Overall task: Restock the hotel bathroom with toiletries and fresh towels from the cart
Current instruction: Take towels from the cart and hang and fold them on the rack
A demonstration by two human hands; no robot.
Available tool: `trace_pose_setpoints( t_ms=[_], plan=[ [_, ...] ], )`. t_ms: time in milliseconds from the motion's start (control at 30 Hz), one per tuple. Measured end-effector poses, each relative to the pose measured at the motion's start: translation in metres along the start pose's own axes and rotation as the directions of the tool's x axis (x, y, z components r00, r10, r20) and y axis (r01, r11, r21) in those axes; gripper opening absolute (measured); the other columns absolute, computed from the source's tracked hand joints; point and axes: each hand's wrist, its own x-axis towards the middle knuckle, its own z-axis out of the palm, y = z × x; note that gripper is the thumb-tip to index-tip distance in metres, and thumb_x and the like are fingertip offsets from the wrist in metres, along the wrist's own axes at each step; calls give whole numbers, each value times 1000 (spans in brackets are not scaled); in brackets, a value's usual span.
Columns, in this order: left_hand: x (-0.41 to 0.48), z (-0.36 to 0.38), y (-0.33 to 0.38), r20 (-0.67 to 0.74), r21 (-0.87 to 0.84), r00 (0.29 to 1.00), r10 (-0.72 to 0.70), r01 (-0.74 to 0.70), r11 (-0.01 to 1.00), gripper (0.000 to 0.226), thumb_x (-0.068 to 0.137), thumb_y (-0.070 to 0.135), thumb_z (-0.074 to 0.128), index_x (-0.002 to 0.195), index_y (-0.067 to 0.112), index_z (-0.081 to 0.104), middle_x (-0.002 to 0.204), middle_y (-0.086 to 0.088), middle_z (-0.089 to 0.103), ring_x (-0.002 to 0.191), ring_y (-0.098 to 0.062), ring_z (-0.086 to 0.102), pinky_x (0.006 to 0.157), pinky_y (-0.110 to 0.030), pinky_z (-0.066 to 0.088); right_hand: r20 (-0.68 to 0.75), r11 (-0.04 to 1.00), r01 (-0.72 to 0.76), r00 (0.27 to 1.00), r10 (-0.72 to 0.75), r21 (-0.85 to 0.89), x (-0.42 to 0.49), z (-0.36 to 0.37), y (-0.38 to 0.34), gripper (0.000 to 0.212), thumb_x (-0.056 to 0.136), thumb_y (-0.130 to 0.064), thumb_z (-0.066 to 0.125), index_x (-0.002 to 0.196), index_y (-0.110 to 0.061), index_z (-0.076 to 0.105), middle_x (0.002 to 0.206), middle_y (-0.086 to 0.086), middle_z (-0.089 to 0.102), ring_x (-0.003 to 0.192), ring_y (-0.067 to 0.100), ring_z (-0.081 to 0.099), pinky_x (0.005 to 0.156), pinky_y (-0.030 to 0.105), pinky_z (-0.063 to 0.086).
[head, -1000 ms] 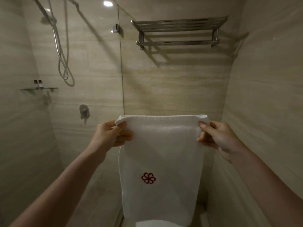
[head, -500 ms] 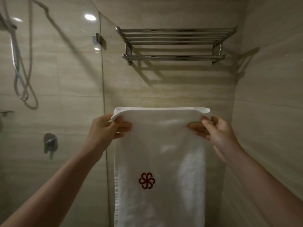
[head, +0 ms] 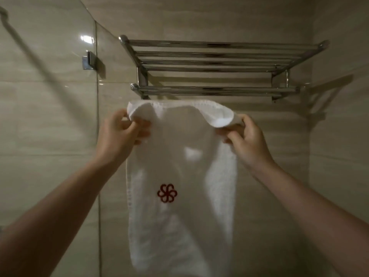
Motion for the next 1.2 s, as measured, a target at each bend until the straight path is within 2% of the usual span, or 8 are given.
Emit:
trace_pose_setpoints(
  t_ms=[133,333,433,633,833,933,1067,1200],
  plan=[
    [62,27,-7,91,91,996,26,-35,995,38,87,14,62,119,13,41,125,-2,57,99,-19,62,64,-31,56,98,997,70,993,-68,-17,71,23,19,31,88,-1,53,113,-17,43,107,-14,62,100,-3,60,74,15,50],
    [134,78,-13,99,276,981,169,-190,942,64,86,14,63,134,9,22,116,-3,49,101,-15,55,71,-17,52,235,888,281,950,-205,-363,152,33,33,52,87,-16,57,127,-19,25,118,0,50,89,11,54,58,17,40],
    [165,99,-19,151,366,964,217,-259,894,69,85,16,64,134,7,17,126,-15,48,113,-29,52,92,-40,50,261,843,292,947,-188,-452,189,34,44,61,86,-28,61,131,-17,21,122,4,48,101,21,52,73,31,49],
    [200,133,-41,135,693,979,152,-203,691,72,88,48,52,140,12,17,135,-18,43,127,-34,38,109,-43,27,255,647,227,966,-53,-728,227,43,68,75,92,-44,49,145,-13,8,142,15,41,130,33,37,106,44,30],
    [226,138,-47,150,809,976,155,-211,548,91,78,76,30,147,31,-7,129,-21,54,117,-39,51,98,-44,39,264,430,336,939,-220,-838,249,54,79,64,92,-60,28,145,-24,18,126,11,57,115,33,52,92,40,38],
    [228,135,-42,181,829,969,169,-243,504,85,72,79,23,138,26,26,101,-16,66,82,-29,61,74,-34,47,278,380,340,938,-208,-861,254,52,78,62,92,-65,19,140,-28,34,103,7,64,96,31,59,77,38,43],
    [231,135,-39,222,859,955,199,-288,423,75,82,73,22,116,17,56,77,-6,63,70,-21,60,63,-27,41,276,385,346,934,-228,-855,259,52,77,59,92,-64,18,68,-22,51,72,1,58,69,22,55,61,32,39],
    [239,136,-38,198,891,970,138,-237,387,83,79,77,17,97,12,65,67,-5,60,64,-20,59,61,-26,40,291,407,311,950,-111,-859,264,52,73,60,92,-63,16,71,-19,51,73,0,58,65,17,51,62,33,38]
  ],
)
